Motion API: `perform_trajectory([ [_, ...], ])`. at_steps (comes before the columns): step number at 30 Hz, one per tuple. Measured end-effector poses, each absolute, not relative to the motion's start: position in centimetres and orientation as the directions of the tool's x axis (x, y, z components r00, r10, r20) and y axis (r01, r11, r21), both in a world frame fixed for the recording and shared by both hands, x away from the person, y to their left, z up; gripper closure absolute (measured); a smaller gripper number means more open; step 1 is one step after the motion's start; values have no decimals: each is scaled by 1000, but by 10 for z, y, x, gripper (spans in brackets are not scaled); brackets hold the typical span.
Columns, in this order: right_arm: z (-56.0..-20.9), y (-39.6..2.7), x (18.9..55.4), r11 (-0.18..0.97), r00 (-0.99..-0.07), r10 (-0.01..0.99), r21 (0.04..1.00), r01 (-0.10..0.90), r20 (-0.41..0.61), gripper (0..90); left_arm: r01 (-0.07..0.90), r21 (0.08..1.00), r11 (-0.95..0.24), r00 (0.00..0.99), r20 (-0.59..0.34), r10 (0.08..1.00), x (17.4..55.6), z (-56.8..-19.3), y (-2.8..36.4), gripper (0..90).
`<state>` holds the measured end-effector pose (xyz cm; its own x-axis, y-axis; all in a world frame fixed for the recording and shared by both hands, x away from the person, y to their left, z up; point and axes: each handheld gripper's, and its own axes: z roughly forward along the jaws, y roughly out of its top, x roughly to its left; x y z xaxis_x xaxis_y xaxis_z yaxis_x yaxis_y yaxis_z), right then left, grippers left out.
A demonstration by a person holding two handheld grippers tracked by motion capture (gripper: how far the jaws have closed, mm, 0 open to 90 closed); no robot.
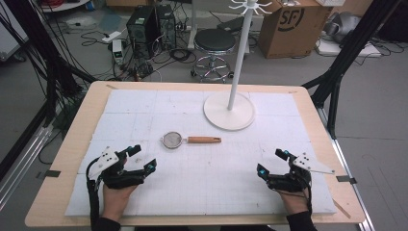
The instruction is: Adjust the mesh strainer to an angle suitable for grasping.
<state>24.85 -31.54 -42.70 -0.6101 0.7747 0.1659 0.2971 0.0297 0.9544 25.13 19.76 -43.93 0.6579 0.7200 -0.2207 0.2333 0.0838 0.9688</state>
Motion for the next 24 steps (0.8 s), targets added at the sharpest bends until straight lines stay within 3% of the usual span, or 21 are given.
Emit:
perform_trajectory([
  [12,-429,-311,252,35,-612,772,950,311,172,40,233,969,79,647,-215,732,252,-439,199,149],
  [15,-429,-311,254,29,-608,773,946,322,183,284,231,970,70,648,-207,732,251,-439,200,149],
  [17,-428,-311,256,12,-608,765,938,346,214,381,233,969,77,644,-213,735,250,-439,201,149],
  [18,-428,-311,256,12,-608,765,938,346,214,381,233,969,77,644,-213,735,250,-439,201,149],
  [19,-428,-309,259,24,-621,751,931,365,225,483,236,968,81,645,-218,733,250,-439,201,151],
  [24,-427,-302,266,55,-634,739,918,393,227,679,232,970,68,648,-206,733,247,-439,201,153],
])
